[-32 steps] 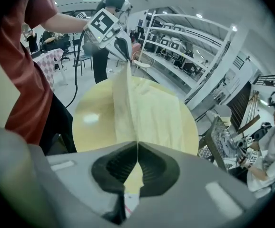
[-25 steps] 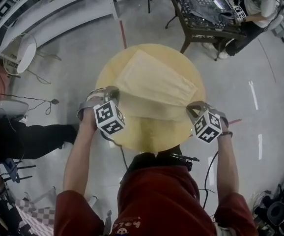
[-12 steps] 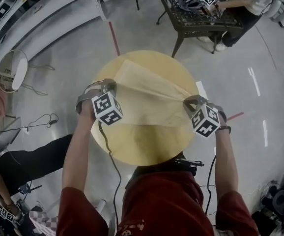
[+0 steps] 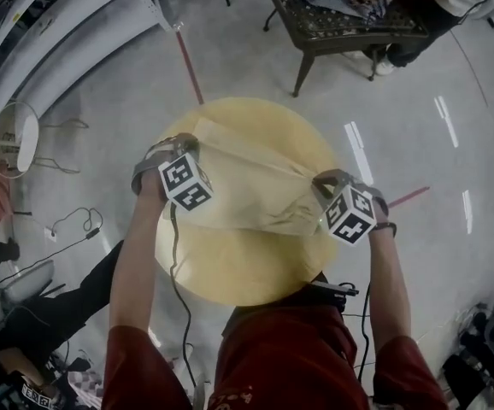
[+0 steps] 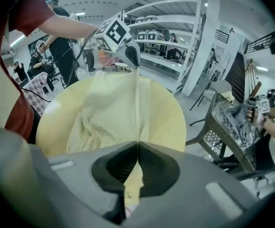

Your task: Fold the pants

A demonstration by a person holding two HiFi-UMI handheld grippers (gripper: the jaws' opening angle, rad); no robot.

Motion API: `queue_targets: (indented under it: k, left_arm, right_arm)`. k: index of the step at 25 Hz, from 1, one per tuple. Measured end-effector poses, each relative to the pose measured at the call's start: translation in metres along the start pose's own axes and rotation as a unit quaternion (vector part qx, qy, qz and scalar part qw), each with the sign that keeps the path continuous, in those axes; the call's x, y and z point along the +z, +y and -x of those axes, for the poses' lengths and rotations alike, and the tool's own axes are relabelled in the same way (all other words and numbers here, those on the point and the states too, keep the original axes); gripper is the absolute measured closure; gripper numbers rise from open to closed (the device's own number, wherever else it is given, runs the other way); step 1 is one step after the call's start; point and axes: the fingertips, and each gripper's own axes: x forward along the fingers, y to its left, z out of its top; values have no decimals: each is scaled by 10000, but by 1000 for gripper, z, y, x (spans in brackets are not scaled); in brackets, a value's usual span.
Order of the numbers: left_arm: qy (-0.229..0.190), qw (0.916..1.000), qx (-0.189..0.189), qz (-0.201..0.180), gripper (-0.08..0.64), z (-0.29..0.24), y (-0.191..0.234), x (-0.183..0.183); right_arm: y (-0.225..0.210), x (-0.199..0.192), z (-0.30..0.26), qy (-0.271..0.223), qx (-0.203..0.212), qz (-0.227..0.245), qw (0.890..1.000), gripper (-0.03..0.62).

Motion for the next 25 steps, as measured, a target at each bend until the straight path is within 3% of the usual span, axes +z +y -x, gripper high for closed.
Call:
queue_targets:
  k: [16,25]
  left_arm:
    - [364,9990,-184,-178,531,-91,26,19]
    - [399,9991,116,-115,456,-108,30,27]
  right_arm:
    - [-21,-10,-43,-32,357,-147,9992,586]
    - [-25,-21,-47,-5,46,-106,9999,549]
